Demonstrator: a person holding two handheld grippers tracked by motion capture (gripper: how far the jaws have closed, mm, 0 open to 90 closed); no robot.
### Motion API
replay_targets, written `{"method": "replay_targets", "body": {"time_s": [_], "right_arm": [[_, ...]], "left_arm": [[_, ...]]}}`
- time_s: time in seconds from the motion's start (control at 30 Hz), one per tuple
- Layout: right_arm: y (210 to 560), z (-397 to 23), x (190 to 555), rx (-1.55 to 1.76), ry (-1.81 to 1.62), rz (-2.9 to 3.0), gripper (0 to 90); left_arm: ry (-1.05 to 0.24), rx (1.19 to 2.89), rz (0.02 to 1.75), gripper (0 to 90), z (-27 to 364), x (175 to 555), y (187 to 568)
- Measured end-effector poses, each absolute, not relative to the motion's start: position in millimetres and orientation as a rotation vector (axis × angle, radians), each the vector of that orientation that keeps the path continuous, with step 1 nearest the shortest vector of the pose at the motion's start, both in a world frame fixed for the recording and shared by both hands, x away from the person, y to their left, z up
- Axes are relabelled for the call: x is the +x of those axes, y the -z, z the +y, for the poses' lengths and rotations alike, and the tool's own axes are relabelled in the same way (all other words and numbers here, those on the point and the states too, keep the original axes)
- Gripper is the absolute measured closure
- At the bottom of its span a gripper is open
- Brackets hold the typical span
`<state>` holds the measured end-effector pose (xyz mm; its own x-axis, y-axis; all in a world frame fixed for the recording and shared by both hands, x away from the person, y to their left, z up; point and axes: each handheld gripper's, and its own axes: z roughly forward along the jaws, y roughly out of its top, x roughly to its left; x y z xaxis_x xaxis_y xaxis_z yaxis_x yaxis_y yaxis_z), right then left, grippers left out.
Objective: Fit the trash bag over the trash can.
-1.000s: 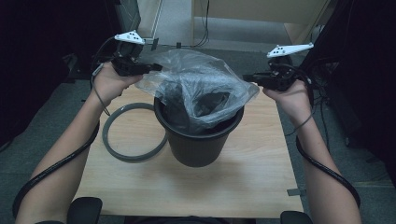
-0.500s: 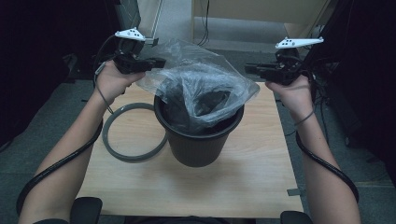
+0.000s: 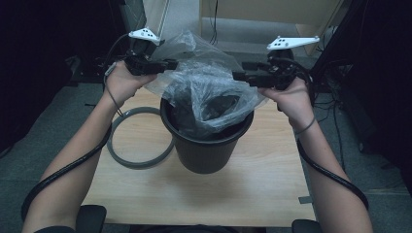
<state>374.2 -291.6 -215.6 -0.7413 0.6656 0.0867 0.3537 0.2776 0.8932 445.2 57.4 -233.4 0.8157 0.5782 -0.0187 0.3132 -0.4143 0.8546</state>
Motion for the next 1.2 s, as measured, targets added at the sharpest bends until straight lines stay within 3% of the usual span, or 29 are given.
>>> {"method": "replay_targets", "body": {"time_s": [0.17,0.27,0.6,0.9,1.2], "right_arm": [[231.5,-293.9,386.7,1.003,-1.23,2.299,82.5],[237.2,-305.4,392.2,1.063,-1.23,2.297,88.8],[223.7,-326.2,399.1,1.096,-1.361,2.241,89.6],[266.2,-324.1,428.0,1.177,-1.305,2.276,89.5],[297.4,-327.0,433.2,1.23,-1.295,2.315,89.2]], "left_arm": [[-0.343,2.069,0.659,89.9,61.1,445.6,234.9],[-0.333,2.07,0.676,90.0,67.9,447.2,234.0],[-0.306,2.051,0.671,90.0,69.6,451.0,229.6],[-0.242,2.031,0.77,89.7,72.1,474.1,261.8],[-0.136,1.999,0.829,89.4,78.4,483.3,286.7]]}}
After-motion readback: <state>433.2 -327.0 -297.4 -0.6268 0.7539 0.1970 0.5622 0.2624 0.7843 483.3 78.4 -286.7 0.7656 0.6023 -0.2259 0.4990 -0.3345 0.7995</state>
